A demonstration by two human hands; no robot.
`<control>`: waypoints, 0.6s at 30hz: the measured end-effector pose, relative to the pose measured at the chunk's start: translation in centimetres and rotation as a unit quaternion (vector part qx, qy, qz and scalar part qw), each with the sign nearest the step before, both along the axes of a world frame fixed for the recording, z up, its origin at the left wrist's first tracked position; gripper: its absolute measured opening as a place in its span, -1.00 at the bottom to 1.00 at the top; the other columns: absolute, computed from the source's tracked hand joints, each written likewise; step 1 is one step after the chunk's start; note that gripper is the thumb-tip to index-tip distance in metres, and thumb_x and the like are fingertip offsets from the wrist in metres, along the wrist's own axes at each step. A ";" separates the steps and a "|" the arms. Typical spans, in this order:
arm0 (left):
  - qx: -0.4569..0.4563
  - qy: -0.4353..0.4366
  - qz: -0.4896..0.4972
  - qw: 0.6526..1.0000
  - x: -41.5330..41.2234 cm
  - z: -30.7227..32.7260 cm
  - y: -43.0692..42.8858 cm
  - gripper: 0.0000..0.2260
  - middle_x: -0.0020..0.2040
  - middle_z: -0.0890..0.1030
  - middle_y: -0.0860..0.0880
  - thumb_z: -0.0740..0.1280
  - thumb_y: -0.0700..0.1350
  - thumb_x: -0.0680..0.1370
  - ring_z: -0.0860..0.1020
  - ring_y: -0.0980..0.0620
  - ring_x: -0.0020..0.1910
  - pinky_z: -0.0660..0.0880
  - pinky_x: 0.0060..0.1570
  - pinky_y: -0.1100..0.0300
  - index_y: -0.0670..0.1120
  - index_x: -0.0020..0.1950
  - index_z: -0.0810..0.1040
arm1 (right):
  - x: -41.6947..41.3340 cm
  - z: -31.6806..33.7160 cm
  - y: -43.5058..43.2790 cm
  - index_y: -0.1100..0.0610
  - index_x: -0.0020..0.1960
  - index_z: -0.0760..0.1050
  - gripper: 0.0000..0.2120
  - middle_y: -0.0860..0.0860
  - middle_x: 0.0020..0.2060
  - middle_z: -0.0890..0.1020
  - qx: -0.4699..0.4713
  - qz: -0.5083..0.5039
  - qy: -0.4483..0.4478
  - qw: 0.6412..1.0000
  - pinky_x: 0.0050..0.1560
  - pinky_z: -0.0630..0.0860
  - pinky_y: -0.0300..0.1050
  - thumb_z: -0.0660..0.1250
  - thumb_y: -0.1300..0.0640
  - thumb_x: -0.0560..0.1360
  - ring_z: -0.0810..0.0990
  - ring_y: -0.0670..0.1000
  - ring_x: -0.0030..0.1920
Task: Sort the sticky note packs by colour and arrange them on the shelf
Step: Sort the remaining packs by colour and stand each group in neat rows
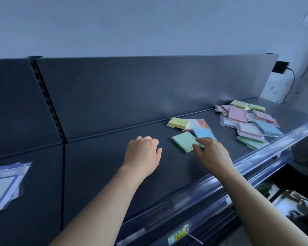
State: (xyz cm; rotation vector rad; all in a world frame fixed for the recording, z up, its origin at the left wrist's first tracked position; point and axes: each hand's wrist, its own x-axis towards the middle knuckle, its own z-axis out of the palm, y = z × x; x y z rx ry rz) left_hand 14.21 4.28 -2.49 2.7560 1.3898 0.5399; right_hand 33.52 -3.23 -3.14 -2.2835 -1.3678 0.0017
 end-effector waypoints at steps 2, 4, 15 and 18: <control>-0.014 0.024 0.002 1.000 3.0 -0.2 0.4 -0.70 0.14 0.57 0.03 0.14 0.07 0.63 0.48 -0.06 0.13 0.39 0.10 0.09 -0.03 0.22 0.52 | 2.9 -0.2 0.5 0.14 0.22 0.56 -0.70 0.07 0.24 0.55 -0.012 0.002 -0.002 1.000 0.07 0.44 -0.05 0.19 0.06 0.59 0.51 0.13 0.19; -0.039 0.038 0.008 0.998 5.8 -0.3 0.9 -0.67 0.19 0.54 0.01 0.12 0.10 0.63 0.46 -0.07 0.17 0.38 0.13 0.07 -0.05 0.26 0.48 | 5.6 -0.5 1.2 0.16 0.19 0.56 -0.71 0.10 0.24 0.53 -0.020 0.007 0.004 1.000 0.07 0.44 -0.03 0.19 0.06 0.58 0.49 0.14 0.19; -0.183 0.032 0.045 0.981 12.7 -1.2 2.9 -0.29 0.46 0.31 -0.07 0.28 0.23 0.53 0.28 -0.10 0.42 0.30 0.33 0.03 -0.10 0.53 0.14 | 11.9 -1.8 4.1 0.14 0.35 0.36 -0.44 0.11 0.26 0.51 -0.095 0.085 -0.008 0.992 0.22 0.32 -0.02 0.20 -0.23 0.52 0.41 0.18 0.28; -0.212 0.016 0.100 0.972 12.6 -1.0 2.2 -0.28 0.35 0.36 -0.08 0.36 0.28 0.45 0.34 -0.10 0.33 0.36 0.27 0.05 -0.11 0.44 0.27 | 11.8 -2.0 4.4 0.13 0.44 0.25 -0.33 0.14 0.29 0.47 -0.089 0.094 0.010 0.991 0.28 0.27 0.01 0.26 -0.24 0.49 0.37 0.21 0.31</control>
